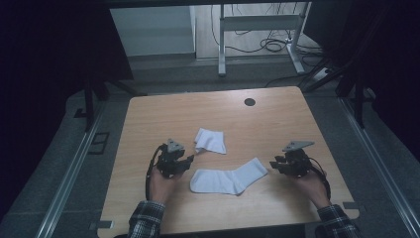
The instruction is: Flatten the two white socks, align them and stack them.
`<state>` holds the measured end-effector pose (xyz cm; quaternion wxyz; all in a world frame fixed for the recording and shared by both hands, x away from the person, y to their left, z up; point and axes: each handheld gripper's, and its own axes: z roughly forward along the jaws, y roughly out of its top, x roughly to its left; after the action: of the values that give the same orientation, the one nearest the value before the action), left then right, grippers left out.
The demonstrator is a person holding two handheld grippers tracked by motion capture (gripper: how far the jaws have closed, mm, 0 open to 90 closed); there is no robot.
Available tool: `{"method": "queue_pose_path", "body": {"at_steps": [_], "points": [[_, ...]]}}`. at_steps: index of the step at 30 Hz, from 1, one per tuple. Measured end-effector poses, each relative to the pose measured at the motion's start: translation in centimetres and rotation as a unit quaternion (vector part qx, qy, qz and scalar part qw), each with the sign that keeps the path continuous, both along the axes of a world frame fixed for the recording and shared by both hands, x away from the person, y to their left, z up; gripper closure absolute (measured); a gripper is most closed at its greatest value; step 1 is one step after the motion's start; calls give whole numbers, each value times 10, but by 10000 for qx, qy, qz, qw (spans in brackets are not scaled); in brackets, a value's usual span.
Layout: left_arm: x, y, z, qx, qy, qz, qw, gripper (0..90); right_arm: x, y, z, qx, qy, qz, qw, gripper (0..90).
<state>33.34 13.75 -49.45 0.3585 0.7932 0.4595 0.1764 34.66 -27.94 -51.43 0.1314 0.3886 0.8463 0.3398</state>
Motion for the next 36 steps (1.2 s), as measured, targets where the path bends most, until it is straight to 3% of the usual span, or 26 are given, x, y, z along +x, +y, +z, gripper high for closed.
{"method": "queue_pose_path", "body": {"at_steps": [5, 10, 12, 14, 16, 17, 19, 22, 31, 33, 35, 36], "points": [[17, -8, 1, -60, 10, 22, 10000, 549, 0, -3, -1, 33, 57, -45, 10000, 638], [38, -18, -4, -359, 164, 68, 9992, 558, 1, -5, -1, 24, 52, -66, 10000, 633], [42, -19, -5, -373, 187, 90, 9991, 593, 1, -6, 0, 52, 46, -75, 9999, 638], [48, -21, -9, -391, 289, 172, 9987, 656, 1, -7, 0, 70, 52, -68, 9999, 645], [57, -23, -16, -436, 540, 173, 9974, 694, 1, -7, 0, 83, 69, -65, 9999, 651], [57, -23, -16, -436, 540, 173, 9974, 708, 1, -7, 0, 85, 72, -60, 9999, 652], [59, -28, -23, -422, 673, 71, 9968, 765, 1, -7, 0, 84, 67, -55, 9999, 653], [58, -31, -26, -418, 726, -13, 9965, 850, 1, -8, 0, 106, 57, -67, 9999, 654], [29, -53, -32, -393, 820, -564, 9943, 861, 0, -7, 3, 140, 39, -59, 9999, 655], [21, -55, -33, -416, 821, -700, 9933, 849, 1, -6, 3, 160, 19, -52, 9999, 656], [16, -54, -31, -463, 802, -716, 9931, 734, 2, -4, 5, 194, 36, -20, 9998, 655], [14, -51, -28, -486, 737, -689, 9937, 734, 2, -4, 5, 194, 36, -20, 9998, 655]]}}
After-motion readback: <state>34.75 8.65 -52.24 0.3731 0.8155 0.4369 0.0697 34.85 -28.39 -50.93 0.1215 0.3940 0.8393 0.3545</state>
